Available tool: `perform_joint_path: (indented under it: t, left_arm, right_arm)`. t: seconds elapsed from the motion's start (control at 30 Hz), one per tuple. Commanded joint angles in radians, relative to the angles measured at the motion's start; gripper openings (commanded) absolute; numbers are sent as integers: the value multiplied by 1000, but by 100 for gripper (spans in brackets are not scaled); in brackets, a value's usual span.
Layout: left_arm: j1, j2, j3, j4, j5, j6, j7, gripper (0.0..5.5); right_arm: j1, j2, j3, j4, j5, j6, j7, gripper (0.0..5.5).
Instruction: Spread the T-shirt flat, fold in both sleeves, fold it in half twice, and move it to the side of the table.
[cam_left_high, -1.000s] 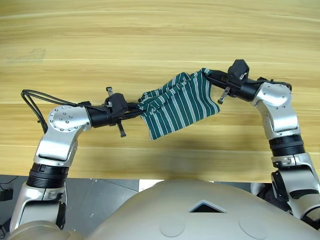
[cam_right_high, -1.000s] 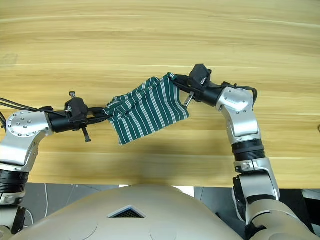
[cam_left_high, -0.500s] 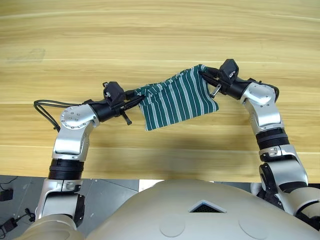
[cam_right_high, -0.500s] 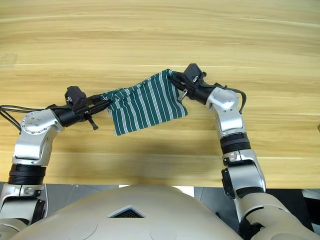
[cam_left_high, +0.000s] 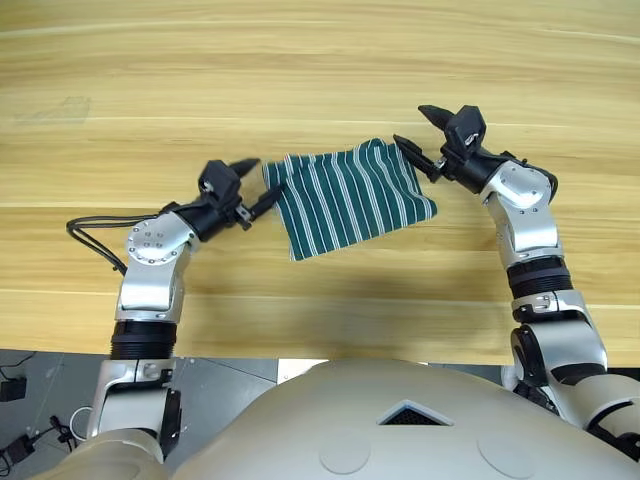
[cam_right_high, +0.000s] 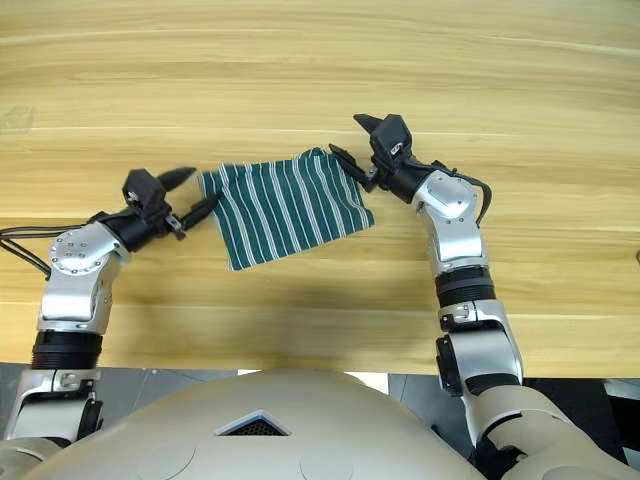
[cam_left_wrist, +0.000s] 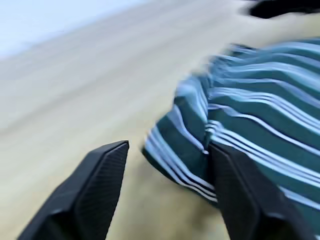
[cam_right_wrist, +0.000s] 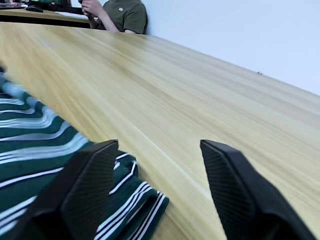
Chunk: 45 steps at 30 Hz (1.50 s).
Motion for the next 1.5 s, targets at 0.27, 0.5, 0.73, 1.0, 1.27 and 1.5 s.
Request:
perform_joint_path:
  t: [0.27, 0.5, 0.73, 1.0, 1.27, 1.5]
  left_arm:
    - [38, -150, 48, 5, -18, -116, 111, 486]
    - [55, -221, 181, -166, -139, -122, 226, 502]
    - [70, -268, 163, -276, -129, -110, 272, 502]
    - [90, -284, 141, -330, -127, -98, 283, 502]
    - [144, -278, 125, -369, -112, -86, 281, 502]
    - [205, -270, 117, -411, -107, -71, 277, 502]
  right_arm:
    - [-21, 70, 93, -70, -33, -57, 40, 417]
    - [-155, 127, 186, 50, -93, -68, 94, 417]
    - [-299, 167, 284, 359, -227, -86, 116, 417]
    - [-421, 15, 335, 758, -395, -53, -7, 417]
    - [-309, -252, 119, 876, -278, -56, -250, 417]
    - [-125, -342, -61, 895, -180, -48, -408, 417]
